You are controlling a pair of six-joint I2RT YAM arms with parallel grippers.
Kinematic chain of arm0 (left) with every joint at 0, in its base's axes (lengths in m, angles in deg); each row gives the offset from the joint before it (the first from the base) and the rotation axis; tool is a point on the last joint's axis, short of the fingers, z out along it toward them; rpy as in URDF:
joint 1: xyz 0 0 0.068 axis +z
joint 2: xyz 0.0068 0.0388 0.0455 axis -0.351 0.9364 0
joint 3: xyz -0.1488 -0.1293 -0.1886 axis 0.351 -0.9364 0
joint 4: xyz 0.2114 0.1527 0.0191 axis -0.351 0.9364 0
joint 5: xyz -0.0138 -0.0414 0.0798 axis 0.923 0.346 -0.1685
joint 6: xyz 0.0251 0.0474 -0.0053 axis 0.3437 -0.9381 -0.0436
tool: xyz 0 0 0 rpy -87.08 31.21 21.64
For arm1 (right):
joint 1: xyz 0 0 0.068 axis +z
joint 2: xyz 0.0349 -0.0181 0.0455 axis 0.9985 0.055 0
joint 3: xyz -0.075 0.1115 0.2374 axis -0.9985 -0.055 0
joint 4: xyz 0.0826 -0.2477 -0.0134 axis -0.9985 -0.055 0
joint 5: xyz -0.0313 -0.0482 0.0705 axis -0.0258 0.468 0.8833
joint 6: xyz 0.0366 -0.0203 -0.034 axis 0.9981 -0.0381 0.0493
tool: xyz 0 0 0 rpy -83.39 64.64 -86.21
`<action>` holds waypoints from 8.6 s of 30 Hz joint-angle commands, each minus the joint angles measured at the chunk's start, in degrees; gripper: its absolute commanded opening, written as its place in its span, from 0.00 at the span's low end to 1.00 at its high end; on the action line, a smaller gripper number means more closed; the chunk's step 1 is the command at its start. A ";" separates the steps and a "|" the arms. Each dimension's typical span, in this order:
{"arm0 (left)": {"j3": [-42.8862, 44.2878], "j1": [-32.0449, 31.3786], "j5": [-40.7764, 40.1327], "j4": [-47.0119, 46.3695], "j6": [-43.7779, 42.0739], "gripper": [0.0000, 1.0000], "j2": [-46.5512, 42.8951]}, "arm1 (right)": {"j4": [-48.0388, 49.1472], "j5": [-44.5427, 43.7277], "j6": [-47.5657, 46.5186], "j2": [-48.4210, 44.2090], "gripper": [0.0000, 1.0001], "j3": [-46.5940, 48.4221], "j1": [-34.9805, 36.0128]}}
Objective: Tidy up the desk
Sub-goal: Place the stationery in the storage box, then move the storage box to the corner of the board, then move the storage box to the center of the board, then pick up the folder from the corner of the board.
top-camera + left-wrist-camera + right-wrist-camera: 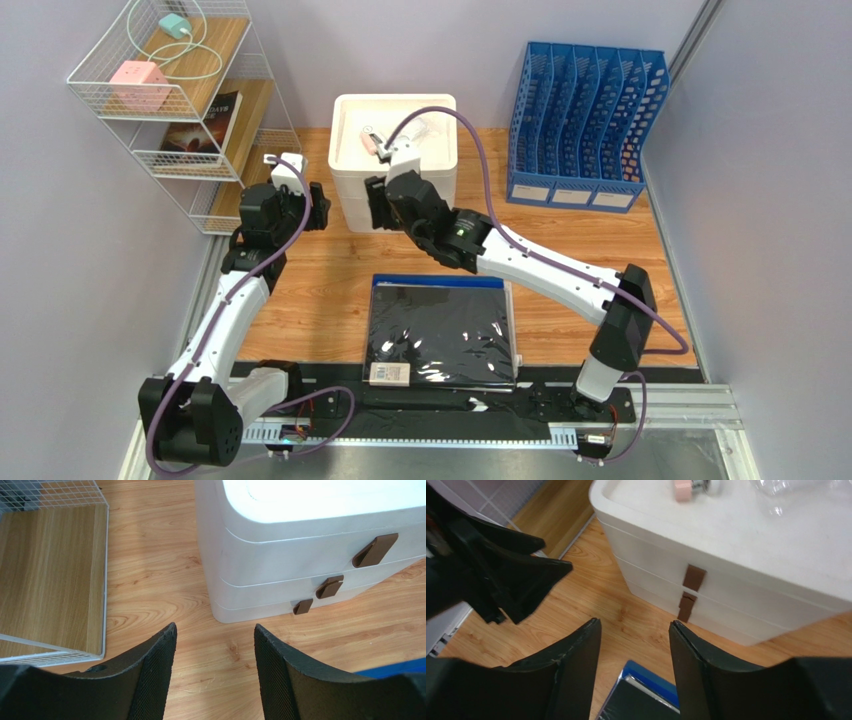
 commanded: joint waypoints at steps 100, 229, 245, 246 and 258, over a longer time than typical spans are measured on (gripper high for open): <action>15.80 -1.42 15.01 14.97 -10.21 0.65 7.41 | -12.04 -3.95 4.97 7.91 0.74 6.25 -33.66; 17.29 -27.43 7.29 14.02 -8.38 0.57 19.10 | -67.23 -36.91 104.70 -25.57 1.00 -46.04 23.01; 15.43 -31.83 -4.58 6.27 -2.48 0.57 27.44 | -66.97 -37.08 114.13 -27.84 1.00 -50.69 30.93; 15.61 -31.92 -4.75 6.71 -2.56 0.57 28.75 | -66.97 -37.17 115.09 -28.98 1.00 -51.04 31.28; 15.26 -31.92 -7.13 6.45 -6.25 0.52 30.69 | -67.68 -37.26 117.47 -31.10 1.00 -52.63 33.92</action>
